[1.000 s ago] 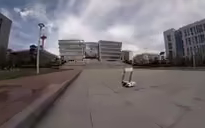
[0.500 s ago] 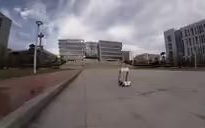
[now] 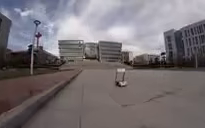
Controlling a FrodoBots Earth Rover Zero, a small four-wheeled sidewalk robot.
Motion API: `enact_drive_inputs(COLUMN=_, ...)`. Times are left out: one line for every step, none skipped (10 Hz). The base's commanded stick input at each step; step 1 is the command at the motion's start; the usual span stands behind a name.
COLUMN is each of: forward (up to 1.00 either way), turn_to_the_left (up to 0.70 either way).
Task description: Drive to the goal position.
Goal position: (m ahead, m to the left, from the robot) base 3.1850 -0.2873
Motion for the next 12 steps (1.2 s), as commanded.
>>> enact_drive_inputs(forward=0.70, turn_to_the_left=0.00)
enact_drive_inputs(forward=0.70, turn_to_the_left=0.00)
enact_drive_inputs(forward=0.70, turn_to_the_left=0.00)
enact_drive_inputs(forward=0.70, turn_to_the_left=0.00)
enact_drive_inputs(forward=0.70, turn_to_the_left=0.00)
enact_drive_inputs(forward=0.70, turn_to_the_left=0.00)
enact_drive_inputs(forward=0.70, turn_to_the_left=0.00)
enact_drive_inputs(forward=0.70, turn_to_the_left=0.00)
enact_drive_inputs(forward=0.70, turn_to_the_left=0.00)
enact_drive_inputs(forward=0.70, turn_to_the_left=0.00)
enact_drive_inputs(forward=0.70, turn_to_the_left=0.00)
enact_drive_inputs(forward=0.70, turn_to_the_left=0.00)
